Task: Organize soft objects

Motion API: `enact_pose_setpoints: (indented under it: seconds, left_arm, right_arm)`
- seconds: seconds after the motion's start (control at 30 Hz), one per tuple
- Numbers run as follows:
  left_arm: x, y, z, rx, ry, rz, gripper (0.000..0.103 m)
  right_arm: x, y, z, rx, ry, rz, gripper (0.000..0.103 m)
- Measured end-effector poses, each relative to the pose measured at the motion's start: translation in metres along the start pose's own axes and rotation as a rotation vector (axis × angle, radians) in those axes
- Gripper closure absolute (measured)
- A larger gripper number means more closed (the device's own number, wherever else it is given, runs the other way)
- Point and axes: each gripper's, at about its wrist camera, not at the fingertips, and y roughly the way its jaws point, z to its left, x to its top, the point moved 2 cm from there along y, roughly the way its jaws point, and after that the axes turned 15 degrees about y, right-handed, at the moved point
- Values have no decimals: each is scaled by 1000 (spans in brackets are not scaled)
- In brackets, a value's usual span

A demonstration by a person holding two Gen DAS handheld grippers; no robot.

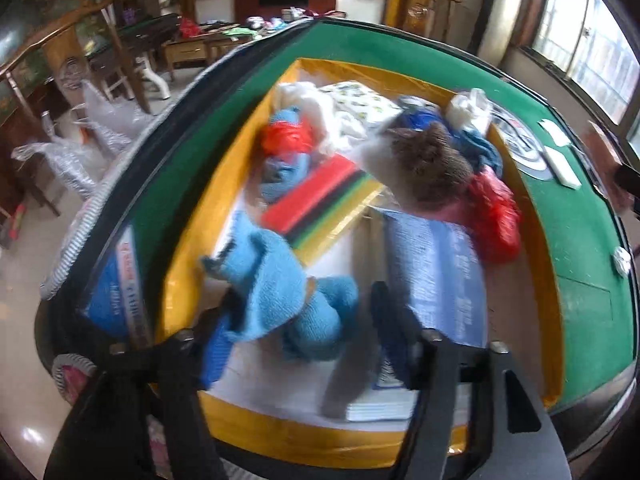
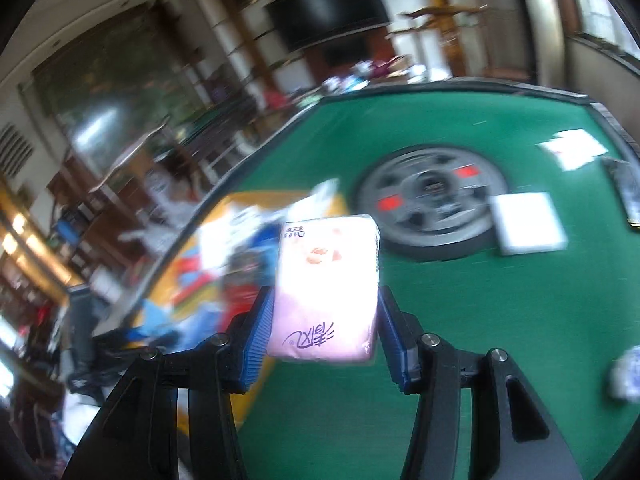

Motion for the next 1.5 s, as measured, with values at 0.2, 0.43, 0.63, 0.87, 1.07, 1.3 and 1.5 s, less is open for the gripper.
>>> enact_pose_setpoints:
  seconds: [0.2, 0.43, 0.63, 0.87, 1.07, 1.3, 1.5]
  left_arm:
    - [-16, -32, 17, -48, -78, -89, 36]
    - [-38, -63, 38, -139, -192, -204, 32]
    - [-48, -69, 47, -205, -233, -230, 32]
    - [-51, -71, 50, -233, -259, -242, 30]
    - [-53, -76, 43, -232, -257, -230, 30]
    - [-47, -83, 17, -176, -193, -220, 30]
    - [-42, -90, -12, -127, -121, -212, 30]
  right_arm:
    - [-24, 62, 66, 76, -70, 144, 57]
    - [-42, 126, 118, 78, -123, 241, 57]
    - [-42, 160, 125, -20, -125, 239, 57]
    - [-38, 168, 130, -112, -181, 197, 52]
    - [-39, 147, 136, -89, -196, 185, 45]
    - [-48, 88, 119, -62, -235, 92, 41]
    - [-66, 62, 105, -65, -255, 53, 41]
